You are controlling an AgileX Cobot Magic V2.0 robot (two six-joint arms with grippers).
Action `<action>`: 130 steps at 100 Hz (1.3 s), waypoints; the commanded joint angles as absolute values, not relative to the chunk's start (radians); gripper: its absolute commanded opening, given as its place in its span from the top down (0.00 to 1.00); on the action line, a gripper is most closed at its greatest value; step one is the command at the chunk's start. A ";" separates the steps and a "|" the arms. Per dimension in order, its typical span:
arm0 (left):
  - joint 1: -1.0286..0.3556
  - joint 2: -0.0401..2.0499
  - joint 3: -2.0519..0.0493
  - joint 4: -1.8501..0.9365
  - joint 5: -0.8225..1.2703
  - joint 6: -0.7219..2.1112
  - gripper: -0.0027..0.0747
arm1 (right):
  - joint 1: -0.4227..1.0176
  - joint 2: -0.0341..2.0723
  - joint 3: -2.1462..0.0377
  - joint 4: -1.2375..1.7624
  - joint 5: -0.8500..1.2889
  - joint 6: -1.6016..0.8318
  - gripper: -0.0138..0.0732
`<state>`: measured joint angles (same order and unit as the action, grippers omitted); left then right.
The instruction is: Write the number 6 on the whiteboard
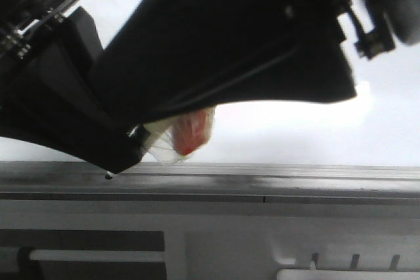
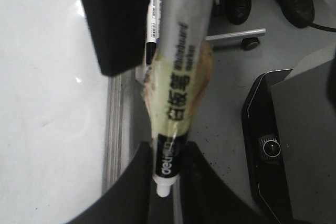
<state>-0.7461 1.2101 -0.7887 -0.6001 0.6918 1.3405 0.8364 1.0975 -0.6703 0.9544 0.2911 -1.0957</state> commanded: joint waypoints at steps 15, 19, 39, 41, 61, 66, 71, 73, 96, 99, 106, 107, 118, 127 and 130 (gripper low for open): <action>-0.745 1.185 -0.820 -0.631 0.677 1.340 0.99 | 0.838 1.111 -0.706 0.980 0.308 -1.105 0.63; -0.745 1.185 -0.820 -0.631 0.679 1.340 0.99 | 0.838 1.111 -0.706 0.982 0.310 -1.105 0.71; -0.745 1.185 -0.820 -0.658 0.686 1.340 0.99 | 0.838 1.111 -0.706 1.008 0.323 -1.105 0.92; -0.745 1.185 -0.820 -0.664 0.686 1.338 0.99 | 0.838 1.111 -0.706 1.008 0.325 -1.105 0.92; -0.745 1.176 -0.820 -0.730 0.688 1.292 0.64 | 0.838 1.097 -0.706 1.008 0.334 -1.105 0.91; -0.745 1.160 -0.820 -0.760 0.688 1.257 0.47 | 0.838 1.083 -0.706 1.008 0.334 -1.105 0.90; -0.745 1.130 -0.820 -0.767 0.685 1.242 0.32 | 0.838 1.063 -0.704 1.008 0.334 -1.105 0.90; -0.745 1.121 -0.820 -0.769 0.685 1.236 0.27 | 0.838 1.052 -0.702 1.005 0.331 -1.105 0.90; -0.671 0.863 -0.812 -0.768 0.663 1.064 0.36 | 0.834 0.901 -0.628 1.004 0.232 -1.105 0.90; -0.646 0.817 -0.806 -0.768 0.656 1.043 0.38 | 0.834 0.879 -0.613 1.004 0.212 -1.105 0.90; -0.592 0.693 -0.779 -0.763 0.619 0.973 0.44 | 0.834 0.821 -0.571 1.004 0.140 -1.105 0.90; -0.587 0.668 -0.775 -0.763 0.614 0.958 0.45 | 0.834 0.815 -0.562 1.001 0.121 -1.105 0.90; -0.503 0.469 -0.700 -0.763 0.522 0.867 0.54 | 0.834 0.752 -0.525 0.945 -0.048 -1.105 0.90; -0.450 0.340 -0.623 -0.763 0.468 0.856 0.67 | 0.832 0.747 -0.522 0.902 -0.164 -1.121 0.90; -0.437 0.295 -0.600 -0.763 0.457 0.856 0.73 | 0.832 0.749 -0.527 0.902 -0.186 -1.141 0.90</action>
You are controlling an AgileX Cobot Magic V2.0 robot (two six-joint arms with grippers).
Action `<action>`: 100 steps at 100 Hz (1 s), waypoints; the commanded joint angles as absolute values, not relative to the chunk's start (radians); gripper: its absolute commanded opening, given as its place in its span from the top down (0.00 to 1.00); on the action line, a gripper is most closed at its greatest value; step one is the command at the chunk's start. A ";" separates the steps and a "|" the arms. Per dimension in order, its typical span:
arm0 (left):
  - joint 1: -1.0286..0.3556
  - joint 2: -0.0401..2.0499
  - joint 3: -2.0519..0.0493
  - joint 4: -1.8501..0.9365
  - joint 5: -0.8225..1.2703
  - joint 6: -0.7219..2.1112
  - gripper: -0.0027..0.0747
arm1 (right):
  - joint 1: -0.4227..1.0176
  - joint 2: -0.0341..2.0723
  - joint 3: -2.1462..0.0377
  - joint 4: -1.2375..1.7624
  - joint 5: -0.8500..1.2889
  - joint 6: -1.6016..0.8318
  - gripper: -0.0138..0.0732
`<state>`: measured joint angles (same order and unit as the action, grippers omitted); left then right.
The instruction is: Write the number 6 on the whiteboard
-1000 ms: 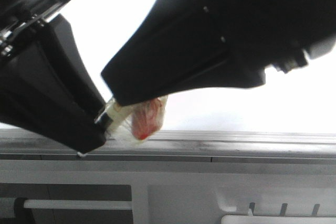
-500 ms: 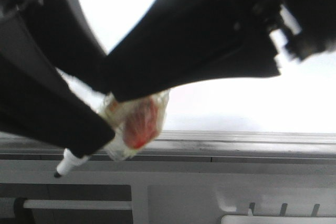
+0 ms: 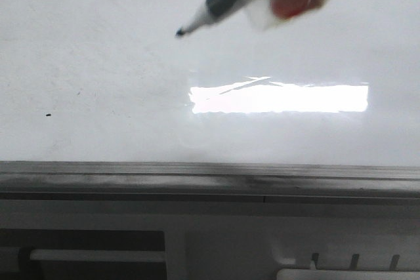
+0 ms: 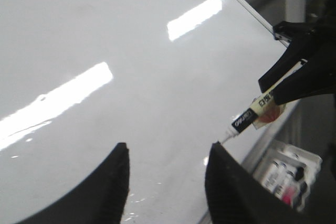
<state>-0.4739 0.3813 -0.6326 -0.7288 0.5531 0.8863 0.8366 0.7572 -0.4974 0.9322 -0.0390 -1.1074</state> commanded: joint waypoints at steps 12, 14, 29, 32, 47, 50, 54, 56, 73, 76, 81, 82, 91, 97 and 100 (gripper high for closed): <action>-0.403 0.186 -0.514 -0.765 0.443 0.856 0.99 | 0.811 0.802 -0.542 0.905 -0.189 -1.175 0.90; -0.400 0.174 -0.502 -0.765 0.443 0.856 0.99 | 0.803 0.812 -0.544 0.907 -0.186 -1.175 0.90; -0.396 0.136 -0.463 -0.802 0.445 0.856 0.99 | 0.733 0.884 -0.546 0.947 -0.205 -1.175 0.90; -0.396 0.136 -0.463 -0.813 0.445 0.856 0.99 | 0.721 0.895 -0.546 0.955 -0.206 -1.175 0.90; -0.396 0.136 -0.463 -0.831 0.445 0.856 0.99 | 0.684 0.915 -0.548 0.958 -0.222 -1.175 0.90; -0.396 0.136 -0.463 -0.831 0.445 0.856 0.99 | 0.681 0.915 -0.550 0.958 -0.228 -1.175 0.90; -0.396 0.136 -0.463 -0.834 0.445 0.856 0.99 | 0.679 0.917 -0.552 0.958 -0.235 -1.175 0.90; -0.396 0.136 -0.463 -0.834 0.445 0.856 0.99 | 0.679 0.917 -0.552 0.958 -0.240 -1.175 0.90; -0.396 0.136 -0.463 -0.834 0.445 0.856 0.99 | 0.679 0.933 -0.552 0.975 -0.262 -1.175 0.90; -0.396 0.136 -0.463 -0.834 0.445 0.856 0.99 | 0.679 0.942 -0.552 0.980 -0.263 -1.175 0.90; -0.396 0.136 -0.463 -0.834 0.445 0.856 0.99 | 0.679 0.957 -0.552 0.993 -0.266 -1.175 0.90; -0.396 0.136 -0.463 -0.834 0.445 0.856 0.99 | 0.679 0.959 -0.552 0.994 -0.266 -1.175 0.90; -0.396 0.136 -0.463 -0.834 0.446 0.856 0.99 | 0.679 0.988 -0.552 1.011 -0.259 -1.175 0.90; -0.396 0.136 -0.463 -0.835 0.452 0.856 0.99 | 0.679 1.004 -0.552 1.011 -0.230 -1.175 0.90; -0.396 0.136 -0.463 -0.835 0.454 0.856 0.99 | 0.679 1.009 -0.552 1.011 -0.209 -1.175 0.90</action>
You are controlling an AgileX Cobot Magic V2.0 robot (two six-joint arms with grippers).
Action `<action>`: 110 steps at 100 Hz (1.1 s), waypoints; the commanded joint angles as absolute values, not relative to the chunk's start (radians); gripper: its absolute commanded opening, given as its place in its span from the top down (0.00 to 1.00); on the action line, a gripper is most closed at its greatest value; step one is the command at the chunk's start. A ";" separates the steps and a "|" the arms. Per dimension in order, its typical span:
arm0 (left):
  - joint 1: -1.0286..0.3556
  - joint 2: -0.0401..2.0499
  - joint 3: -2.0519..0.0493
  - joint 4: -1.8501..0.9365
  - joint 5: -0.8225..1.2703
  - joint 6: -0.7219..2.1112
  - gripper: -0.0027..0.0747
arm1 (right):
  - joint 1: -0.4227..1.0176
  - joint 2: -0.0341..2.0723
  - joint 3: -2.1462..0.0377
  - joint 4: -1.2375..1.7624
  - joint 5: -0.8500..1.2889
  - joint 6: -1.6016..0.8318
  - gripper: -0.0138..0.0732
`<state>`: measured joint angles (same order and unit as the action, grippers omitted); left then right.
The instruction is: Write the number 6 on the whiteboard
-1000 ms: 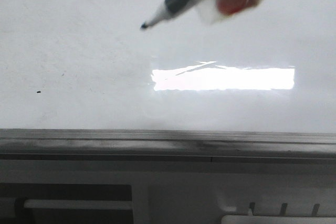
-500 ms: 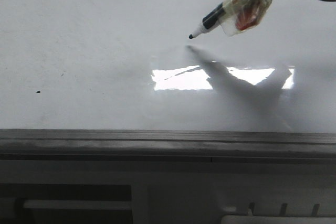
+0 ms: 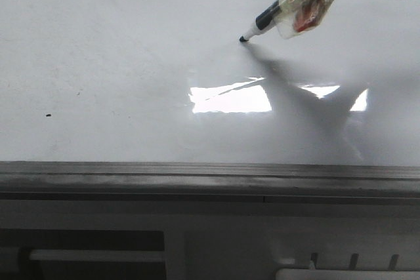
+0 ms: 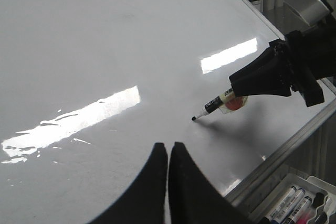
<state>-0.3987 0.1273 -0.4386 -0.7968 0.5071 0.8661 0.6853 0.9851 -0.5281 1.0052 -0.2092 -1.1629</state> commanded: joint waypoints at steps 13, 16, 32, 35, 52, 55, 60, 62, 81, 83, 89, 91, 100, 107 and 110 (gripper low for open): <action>-0.396 0.136 -0.463 -0.835 0.484 0.856 0.99 | 0.679 1.017 -0.552 1.011 -0.071 -1.175 0.90; -0.396 0.136 -0.463 -0.835 0.491 0.856 0.99 | 0.679 1.017 -0.552 1.011 -0.048 -1.175 0.90; -0.396 0.136 -0.463 -0.835 0.500 0.856 0.99 | 0.679 1.015 -0.543 1.011 -0.026 -1.175 0.90; -0.396 0.136 -0.463 -0.835 0.500 0.856 0.99 | 0.679 1.015 -0.541 1.011 -0.026 -1.175 0.90; -0.396 0.136 -0.463 -0.836 0.502 0.856 0.99 | 0.660 1.015 -0.541 1.011 0.000 -1.175 0.90; -0.396 0.136 -0.463 -0.836 0.502 0.856 0.99 | 0.655 1.015 -0.541 1.011 0.000 -1.175 0.90; -0.396 0.136 -0.463 -0.836 0.502 0.856 0.99 | 0.644 1.015 -0.541 1.011 0.025 -1.175 0.90; -0.396 0.136 -0.463 -0.836 0.502 0.856 0.99 | 0.639 1.015 -0.541 1.011 0.036 -1.175 0.90; -0.396 0.136 -0.463 -0.836 0.502 0.856 0.99 | 0.593 1.015 -0.541 1.011 0.082 -1.175 0.90; -0.396 0.136 -0.463 -0.836 0.502 0.856 0.99 | 0.588 1.015 -0.541 1.011 0.087 -1.175 0.90; -0.396 0.136 -0.463 -0.836 0.502 0.856 0.99 | 0.576 1.015 -0.541 1.011 0.094 -1.175 0.90; -0.396 0.136 -0.463 -0.836 0.502 0.856 0.99 | 0.570 1.015 -0.541 1.011 0.094 -1.175 0.90; -0.396 0.136 -0.463 -0.836 0.502 0.856 0.99 | 0.554 1.015 -0.541 1.011 0.095 -1.175 0.90; -0.396 0.136 -0.463 -0.836 0.502 0.856 0.99 | 0.545 1.015 -0.541 1.007 0.095 -1.175 0.90; -0.396 0.136 -0.463 -0.836 0.502 0.856 0.99 | 0.543 1.015 -0.541 1.005 0.095 -1.175 0.90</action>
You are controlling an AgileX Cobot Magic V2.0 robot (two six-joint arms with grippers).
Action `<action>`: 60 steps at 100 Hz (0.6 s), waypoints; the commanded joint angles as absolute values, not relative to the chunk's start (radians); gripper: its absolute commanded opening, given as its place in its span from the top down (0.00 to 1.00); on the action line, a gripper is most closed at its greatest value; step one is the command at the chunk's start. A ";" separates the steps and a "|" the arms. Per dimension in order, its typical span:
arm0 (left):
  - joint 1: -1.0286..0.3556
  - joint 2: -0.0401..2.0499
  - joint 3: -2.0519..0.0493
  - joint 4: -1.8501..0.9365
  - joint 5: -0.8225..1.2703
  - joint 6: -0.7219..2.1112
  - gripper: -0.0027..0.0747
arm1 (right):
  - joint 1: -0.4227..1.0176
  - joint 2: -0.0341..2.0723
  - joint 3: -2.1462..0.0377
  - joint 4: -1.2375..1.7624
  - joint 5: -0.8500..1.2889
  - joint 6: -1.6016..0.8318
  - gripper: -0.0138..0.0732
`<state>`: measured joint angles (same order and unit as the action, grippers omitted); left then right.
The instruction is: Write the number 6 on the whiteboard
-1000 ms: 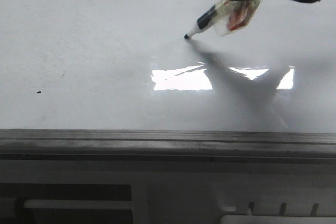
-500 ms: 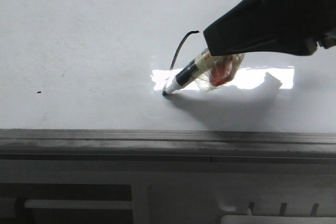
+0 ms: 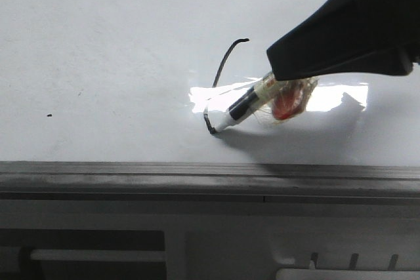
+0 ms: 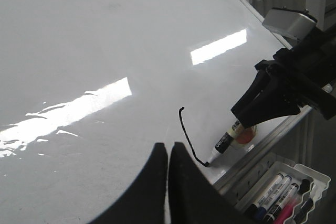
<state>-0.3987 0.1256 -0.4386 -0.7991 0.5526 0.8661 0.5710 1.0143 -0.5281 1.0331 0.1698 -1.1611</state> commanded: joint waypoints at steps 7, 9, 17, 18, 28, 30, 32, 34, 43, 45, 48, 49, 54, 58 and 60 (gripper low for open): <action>-0.396 0.136 -0.463 -0.836 0.502 0.856 0.99 | 0.536 1.015 -0.541 1.005 0.093 -1.175 0.90; -0.396 0.136 -0.463 -0.836 0.502 0.856 0.99 | 0.536 1.015 -0.541 1.005 0.093 -1.175 0.90; -0.396 0.136 -0.463 -0.836 0.502 0.856 0.99 | 0.530 1.015 -0.541 1.004 0.090 -1.175 0.90; -0.396 0.136 -0.463 -0.836 0.502 0.856 0.99 | 0.530 1.015 -0.541 1.004 0.090 -1.175 0.90; -0.396 0.136 -0.463 -0.836 0.502 0.856 0.99 | 0.528 1.015 -0.541 1.004 0.081 -1.175 0.90; -0.396 0.136 -0.463 -0.836 0.502 0.856 0.99 | 0.528 1.015 -0.541 1.004 0.078 -1.175 0.90; -0.396 0.136 -0.463 -0.836 0.502 0.856 0.99 | 0.528 1.015 -0.541 1.004 0.073 -1.175 0.90; -0.396 0.136 -0.463 -0.836 0.502 0.856 0.99 | 0.528 1.015 -0.541 1.004 0.070 -1.175 0.90; -0.396 0.136 -0.463 -0.836 0.502 0.856 0.99 | 0.528 1.015 -0.541 1.004 0.054 -1.175 0.90; -0.396 0.136 -0.463 -0.836 0.502 0.856 0.99 | 0.528 1.015 -0.541 1.004 0.051 -1.175 0.90; -0.396 0.136 -0.463 -0.836 0.502 0.856 0.99 | 0.528 1.015 -0.541 1.004 0.049 -1.175 0.90; -0.396 0.136 -0.463 -0.836 0.502 0.856 0.99 | 0.528 1.015 -0.541 1.004 0.047 -1.175 0.90; -0.396 0.136 -0.463 -0.836 0.502 0.856 0.99 | 0.528 1.015 -0.541 1.004 0.042 -1.175 0.90; -0.396 0.136 -0.463 -0.836 0.502 0.856 0.99 | 0.528 1.015 -0.541 1.004 0.040 -1.175 0.90; -0.396 0.136 -0.463 -0.836 0.502 0.856 0.99 | 0.528 1.015 -0.541 1.004 0.041 -1.175 0.90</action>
<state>-0.3987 0.1237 -0.4386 -0.7991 0.5526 0.8661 0.5528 1.0143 -0.5281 1.0361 0.1866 -1.1577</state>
